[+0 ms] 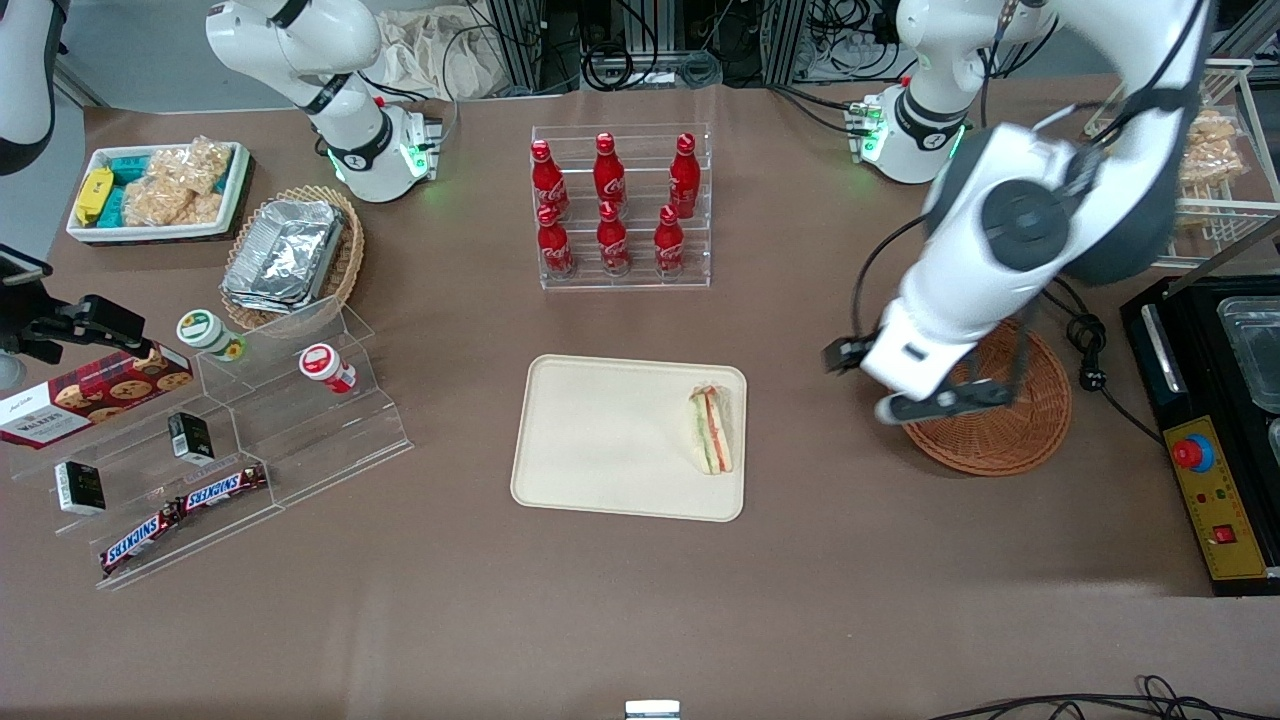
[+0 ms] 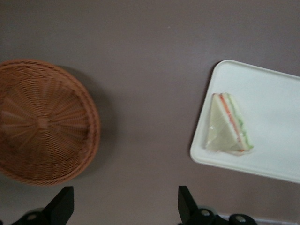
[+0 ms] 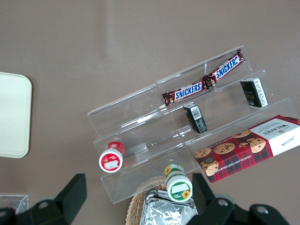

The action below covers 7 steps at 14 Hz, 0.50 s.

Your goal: Place sandwich from basket to tray

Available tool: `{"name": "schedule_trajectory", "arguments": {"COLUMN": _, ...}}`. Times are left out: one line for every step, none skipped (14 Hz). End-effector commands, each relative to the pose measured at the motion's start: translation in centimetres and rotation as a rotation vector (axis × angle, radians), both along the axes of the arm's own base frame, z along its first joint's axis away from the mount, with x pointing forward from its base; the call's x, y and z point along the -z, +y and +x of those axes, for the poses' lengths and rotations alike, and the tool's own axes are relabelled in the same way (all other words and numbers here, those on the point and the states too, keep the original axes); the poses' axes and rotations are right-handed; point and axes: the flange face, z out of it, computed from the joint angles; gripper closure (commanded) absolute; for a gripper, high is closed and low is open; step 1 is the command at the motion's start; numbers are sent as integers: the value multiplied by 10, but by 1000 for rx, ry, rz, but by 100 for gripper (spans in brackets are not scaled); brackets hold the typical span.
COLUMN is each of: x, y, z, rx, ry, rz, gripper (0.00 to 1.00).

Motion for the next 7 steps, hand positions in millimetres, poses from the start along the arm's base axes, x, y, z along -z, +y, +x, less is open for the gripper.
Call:
{"name": "schedule_trajectory", "arguments": {"x": -44, "y": 48, "z": -24, "rx": 17, "ry": 31, "rz": 23, "gripper": 0}}
{"name": "schedule_trajectory", "arguments": {"x": -52, "y": 62, "z": -30, "rx": -4, "ry": 27, "rz": 32, "gripper": 0}}
{"name": "schedule_trajectory", "arguments": {"x": -63, "y": 78, "z": -38, "rx": -32, "ry": 17, "rz": 37, "gripper": 0}}
{"name": "schedule_trajectory", "arguments": {"x": -70, "y": 93, "z": -48, "rx": -30, "ry": 21, "rz": 34, "gripper": 0}}
{"name": "schedule_trajectory", "arguments": {"x": -79, "y": 105, "z": -58, "rx": 21, "ry": 19, "rz": 30, "gripper": 0}}
{"name": "schedule_trajectory", "arguments": {"x": -90, "y": 126, "z": -67, "rx": 42, "ry": 19, "rz": 20, "gripper": 0}}
{"name": "schedule_trajectory", "arguments": {"x": -99, "y": 142, "z": -71, "rx": 53, "ry": 11, "rz": 12, "gripper": 0}}
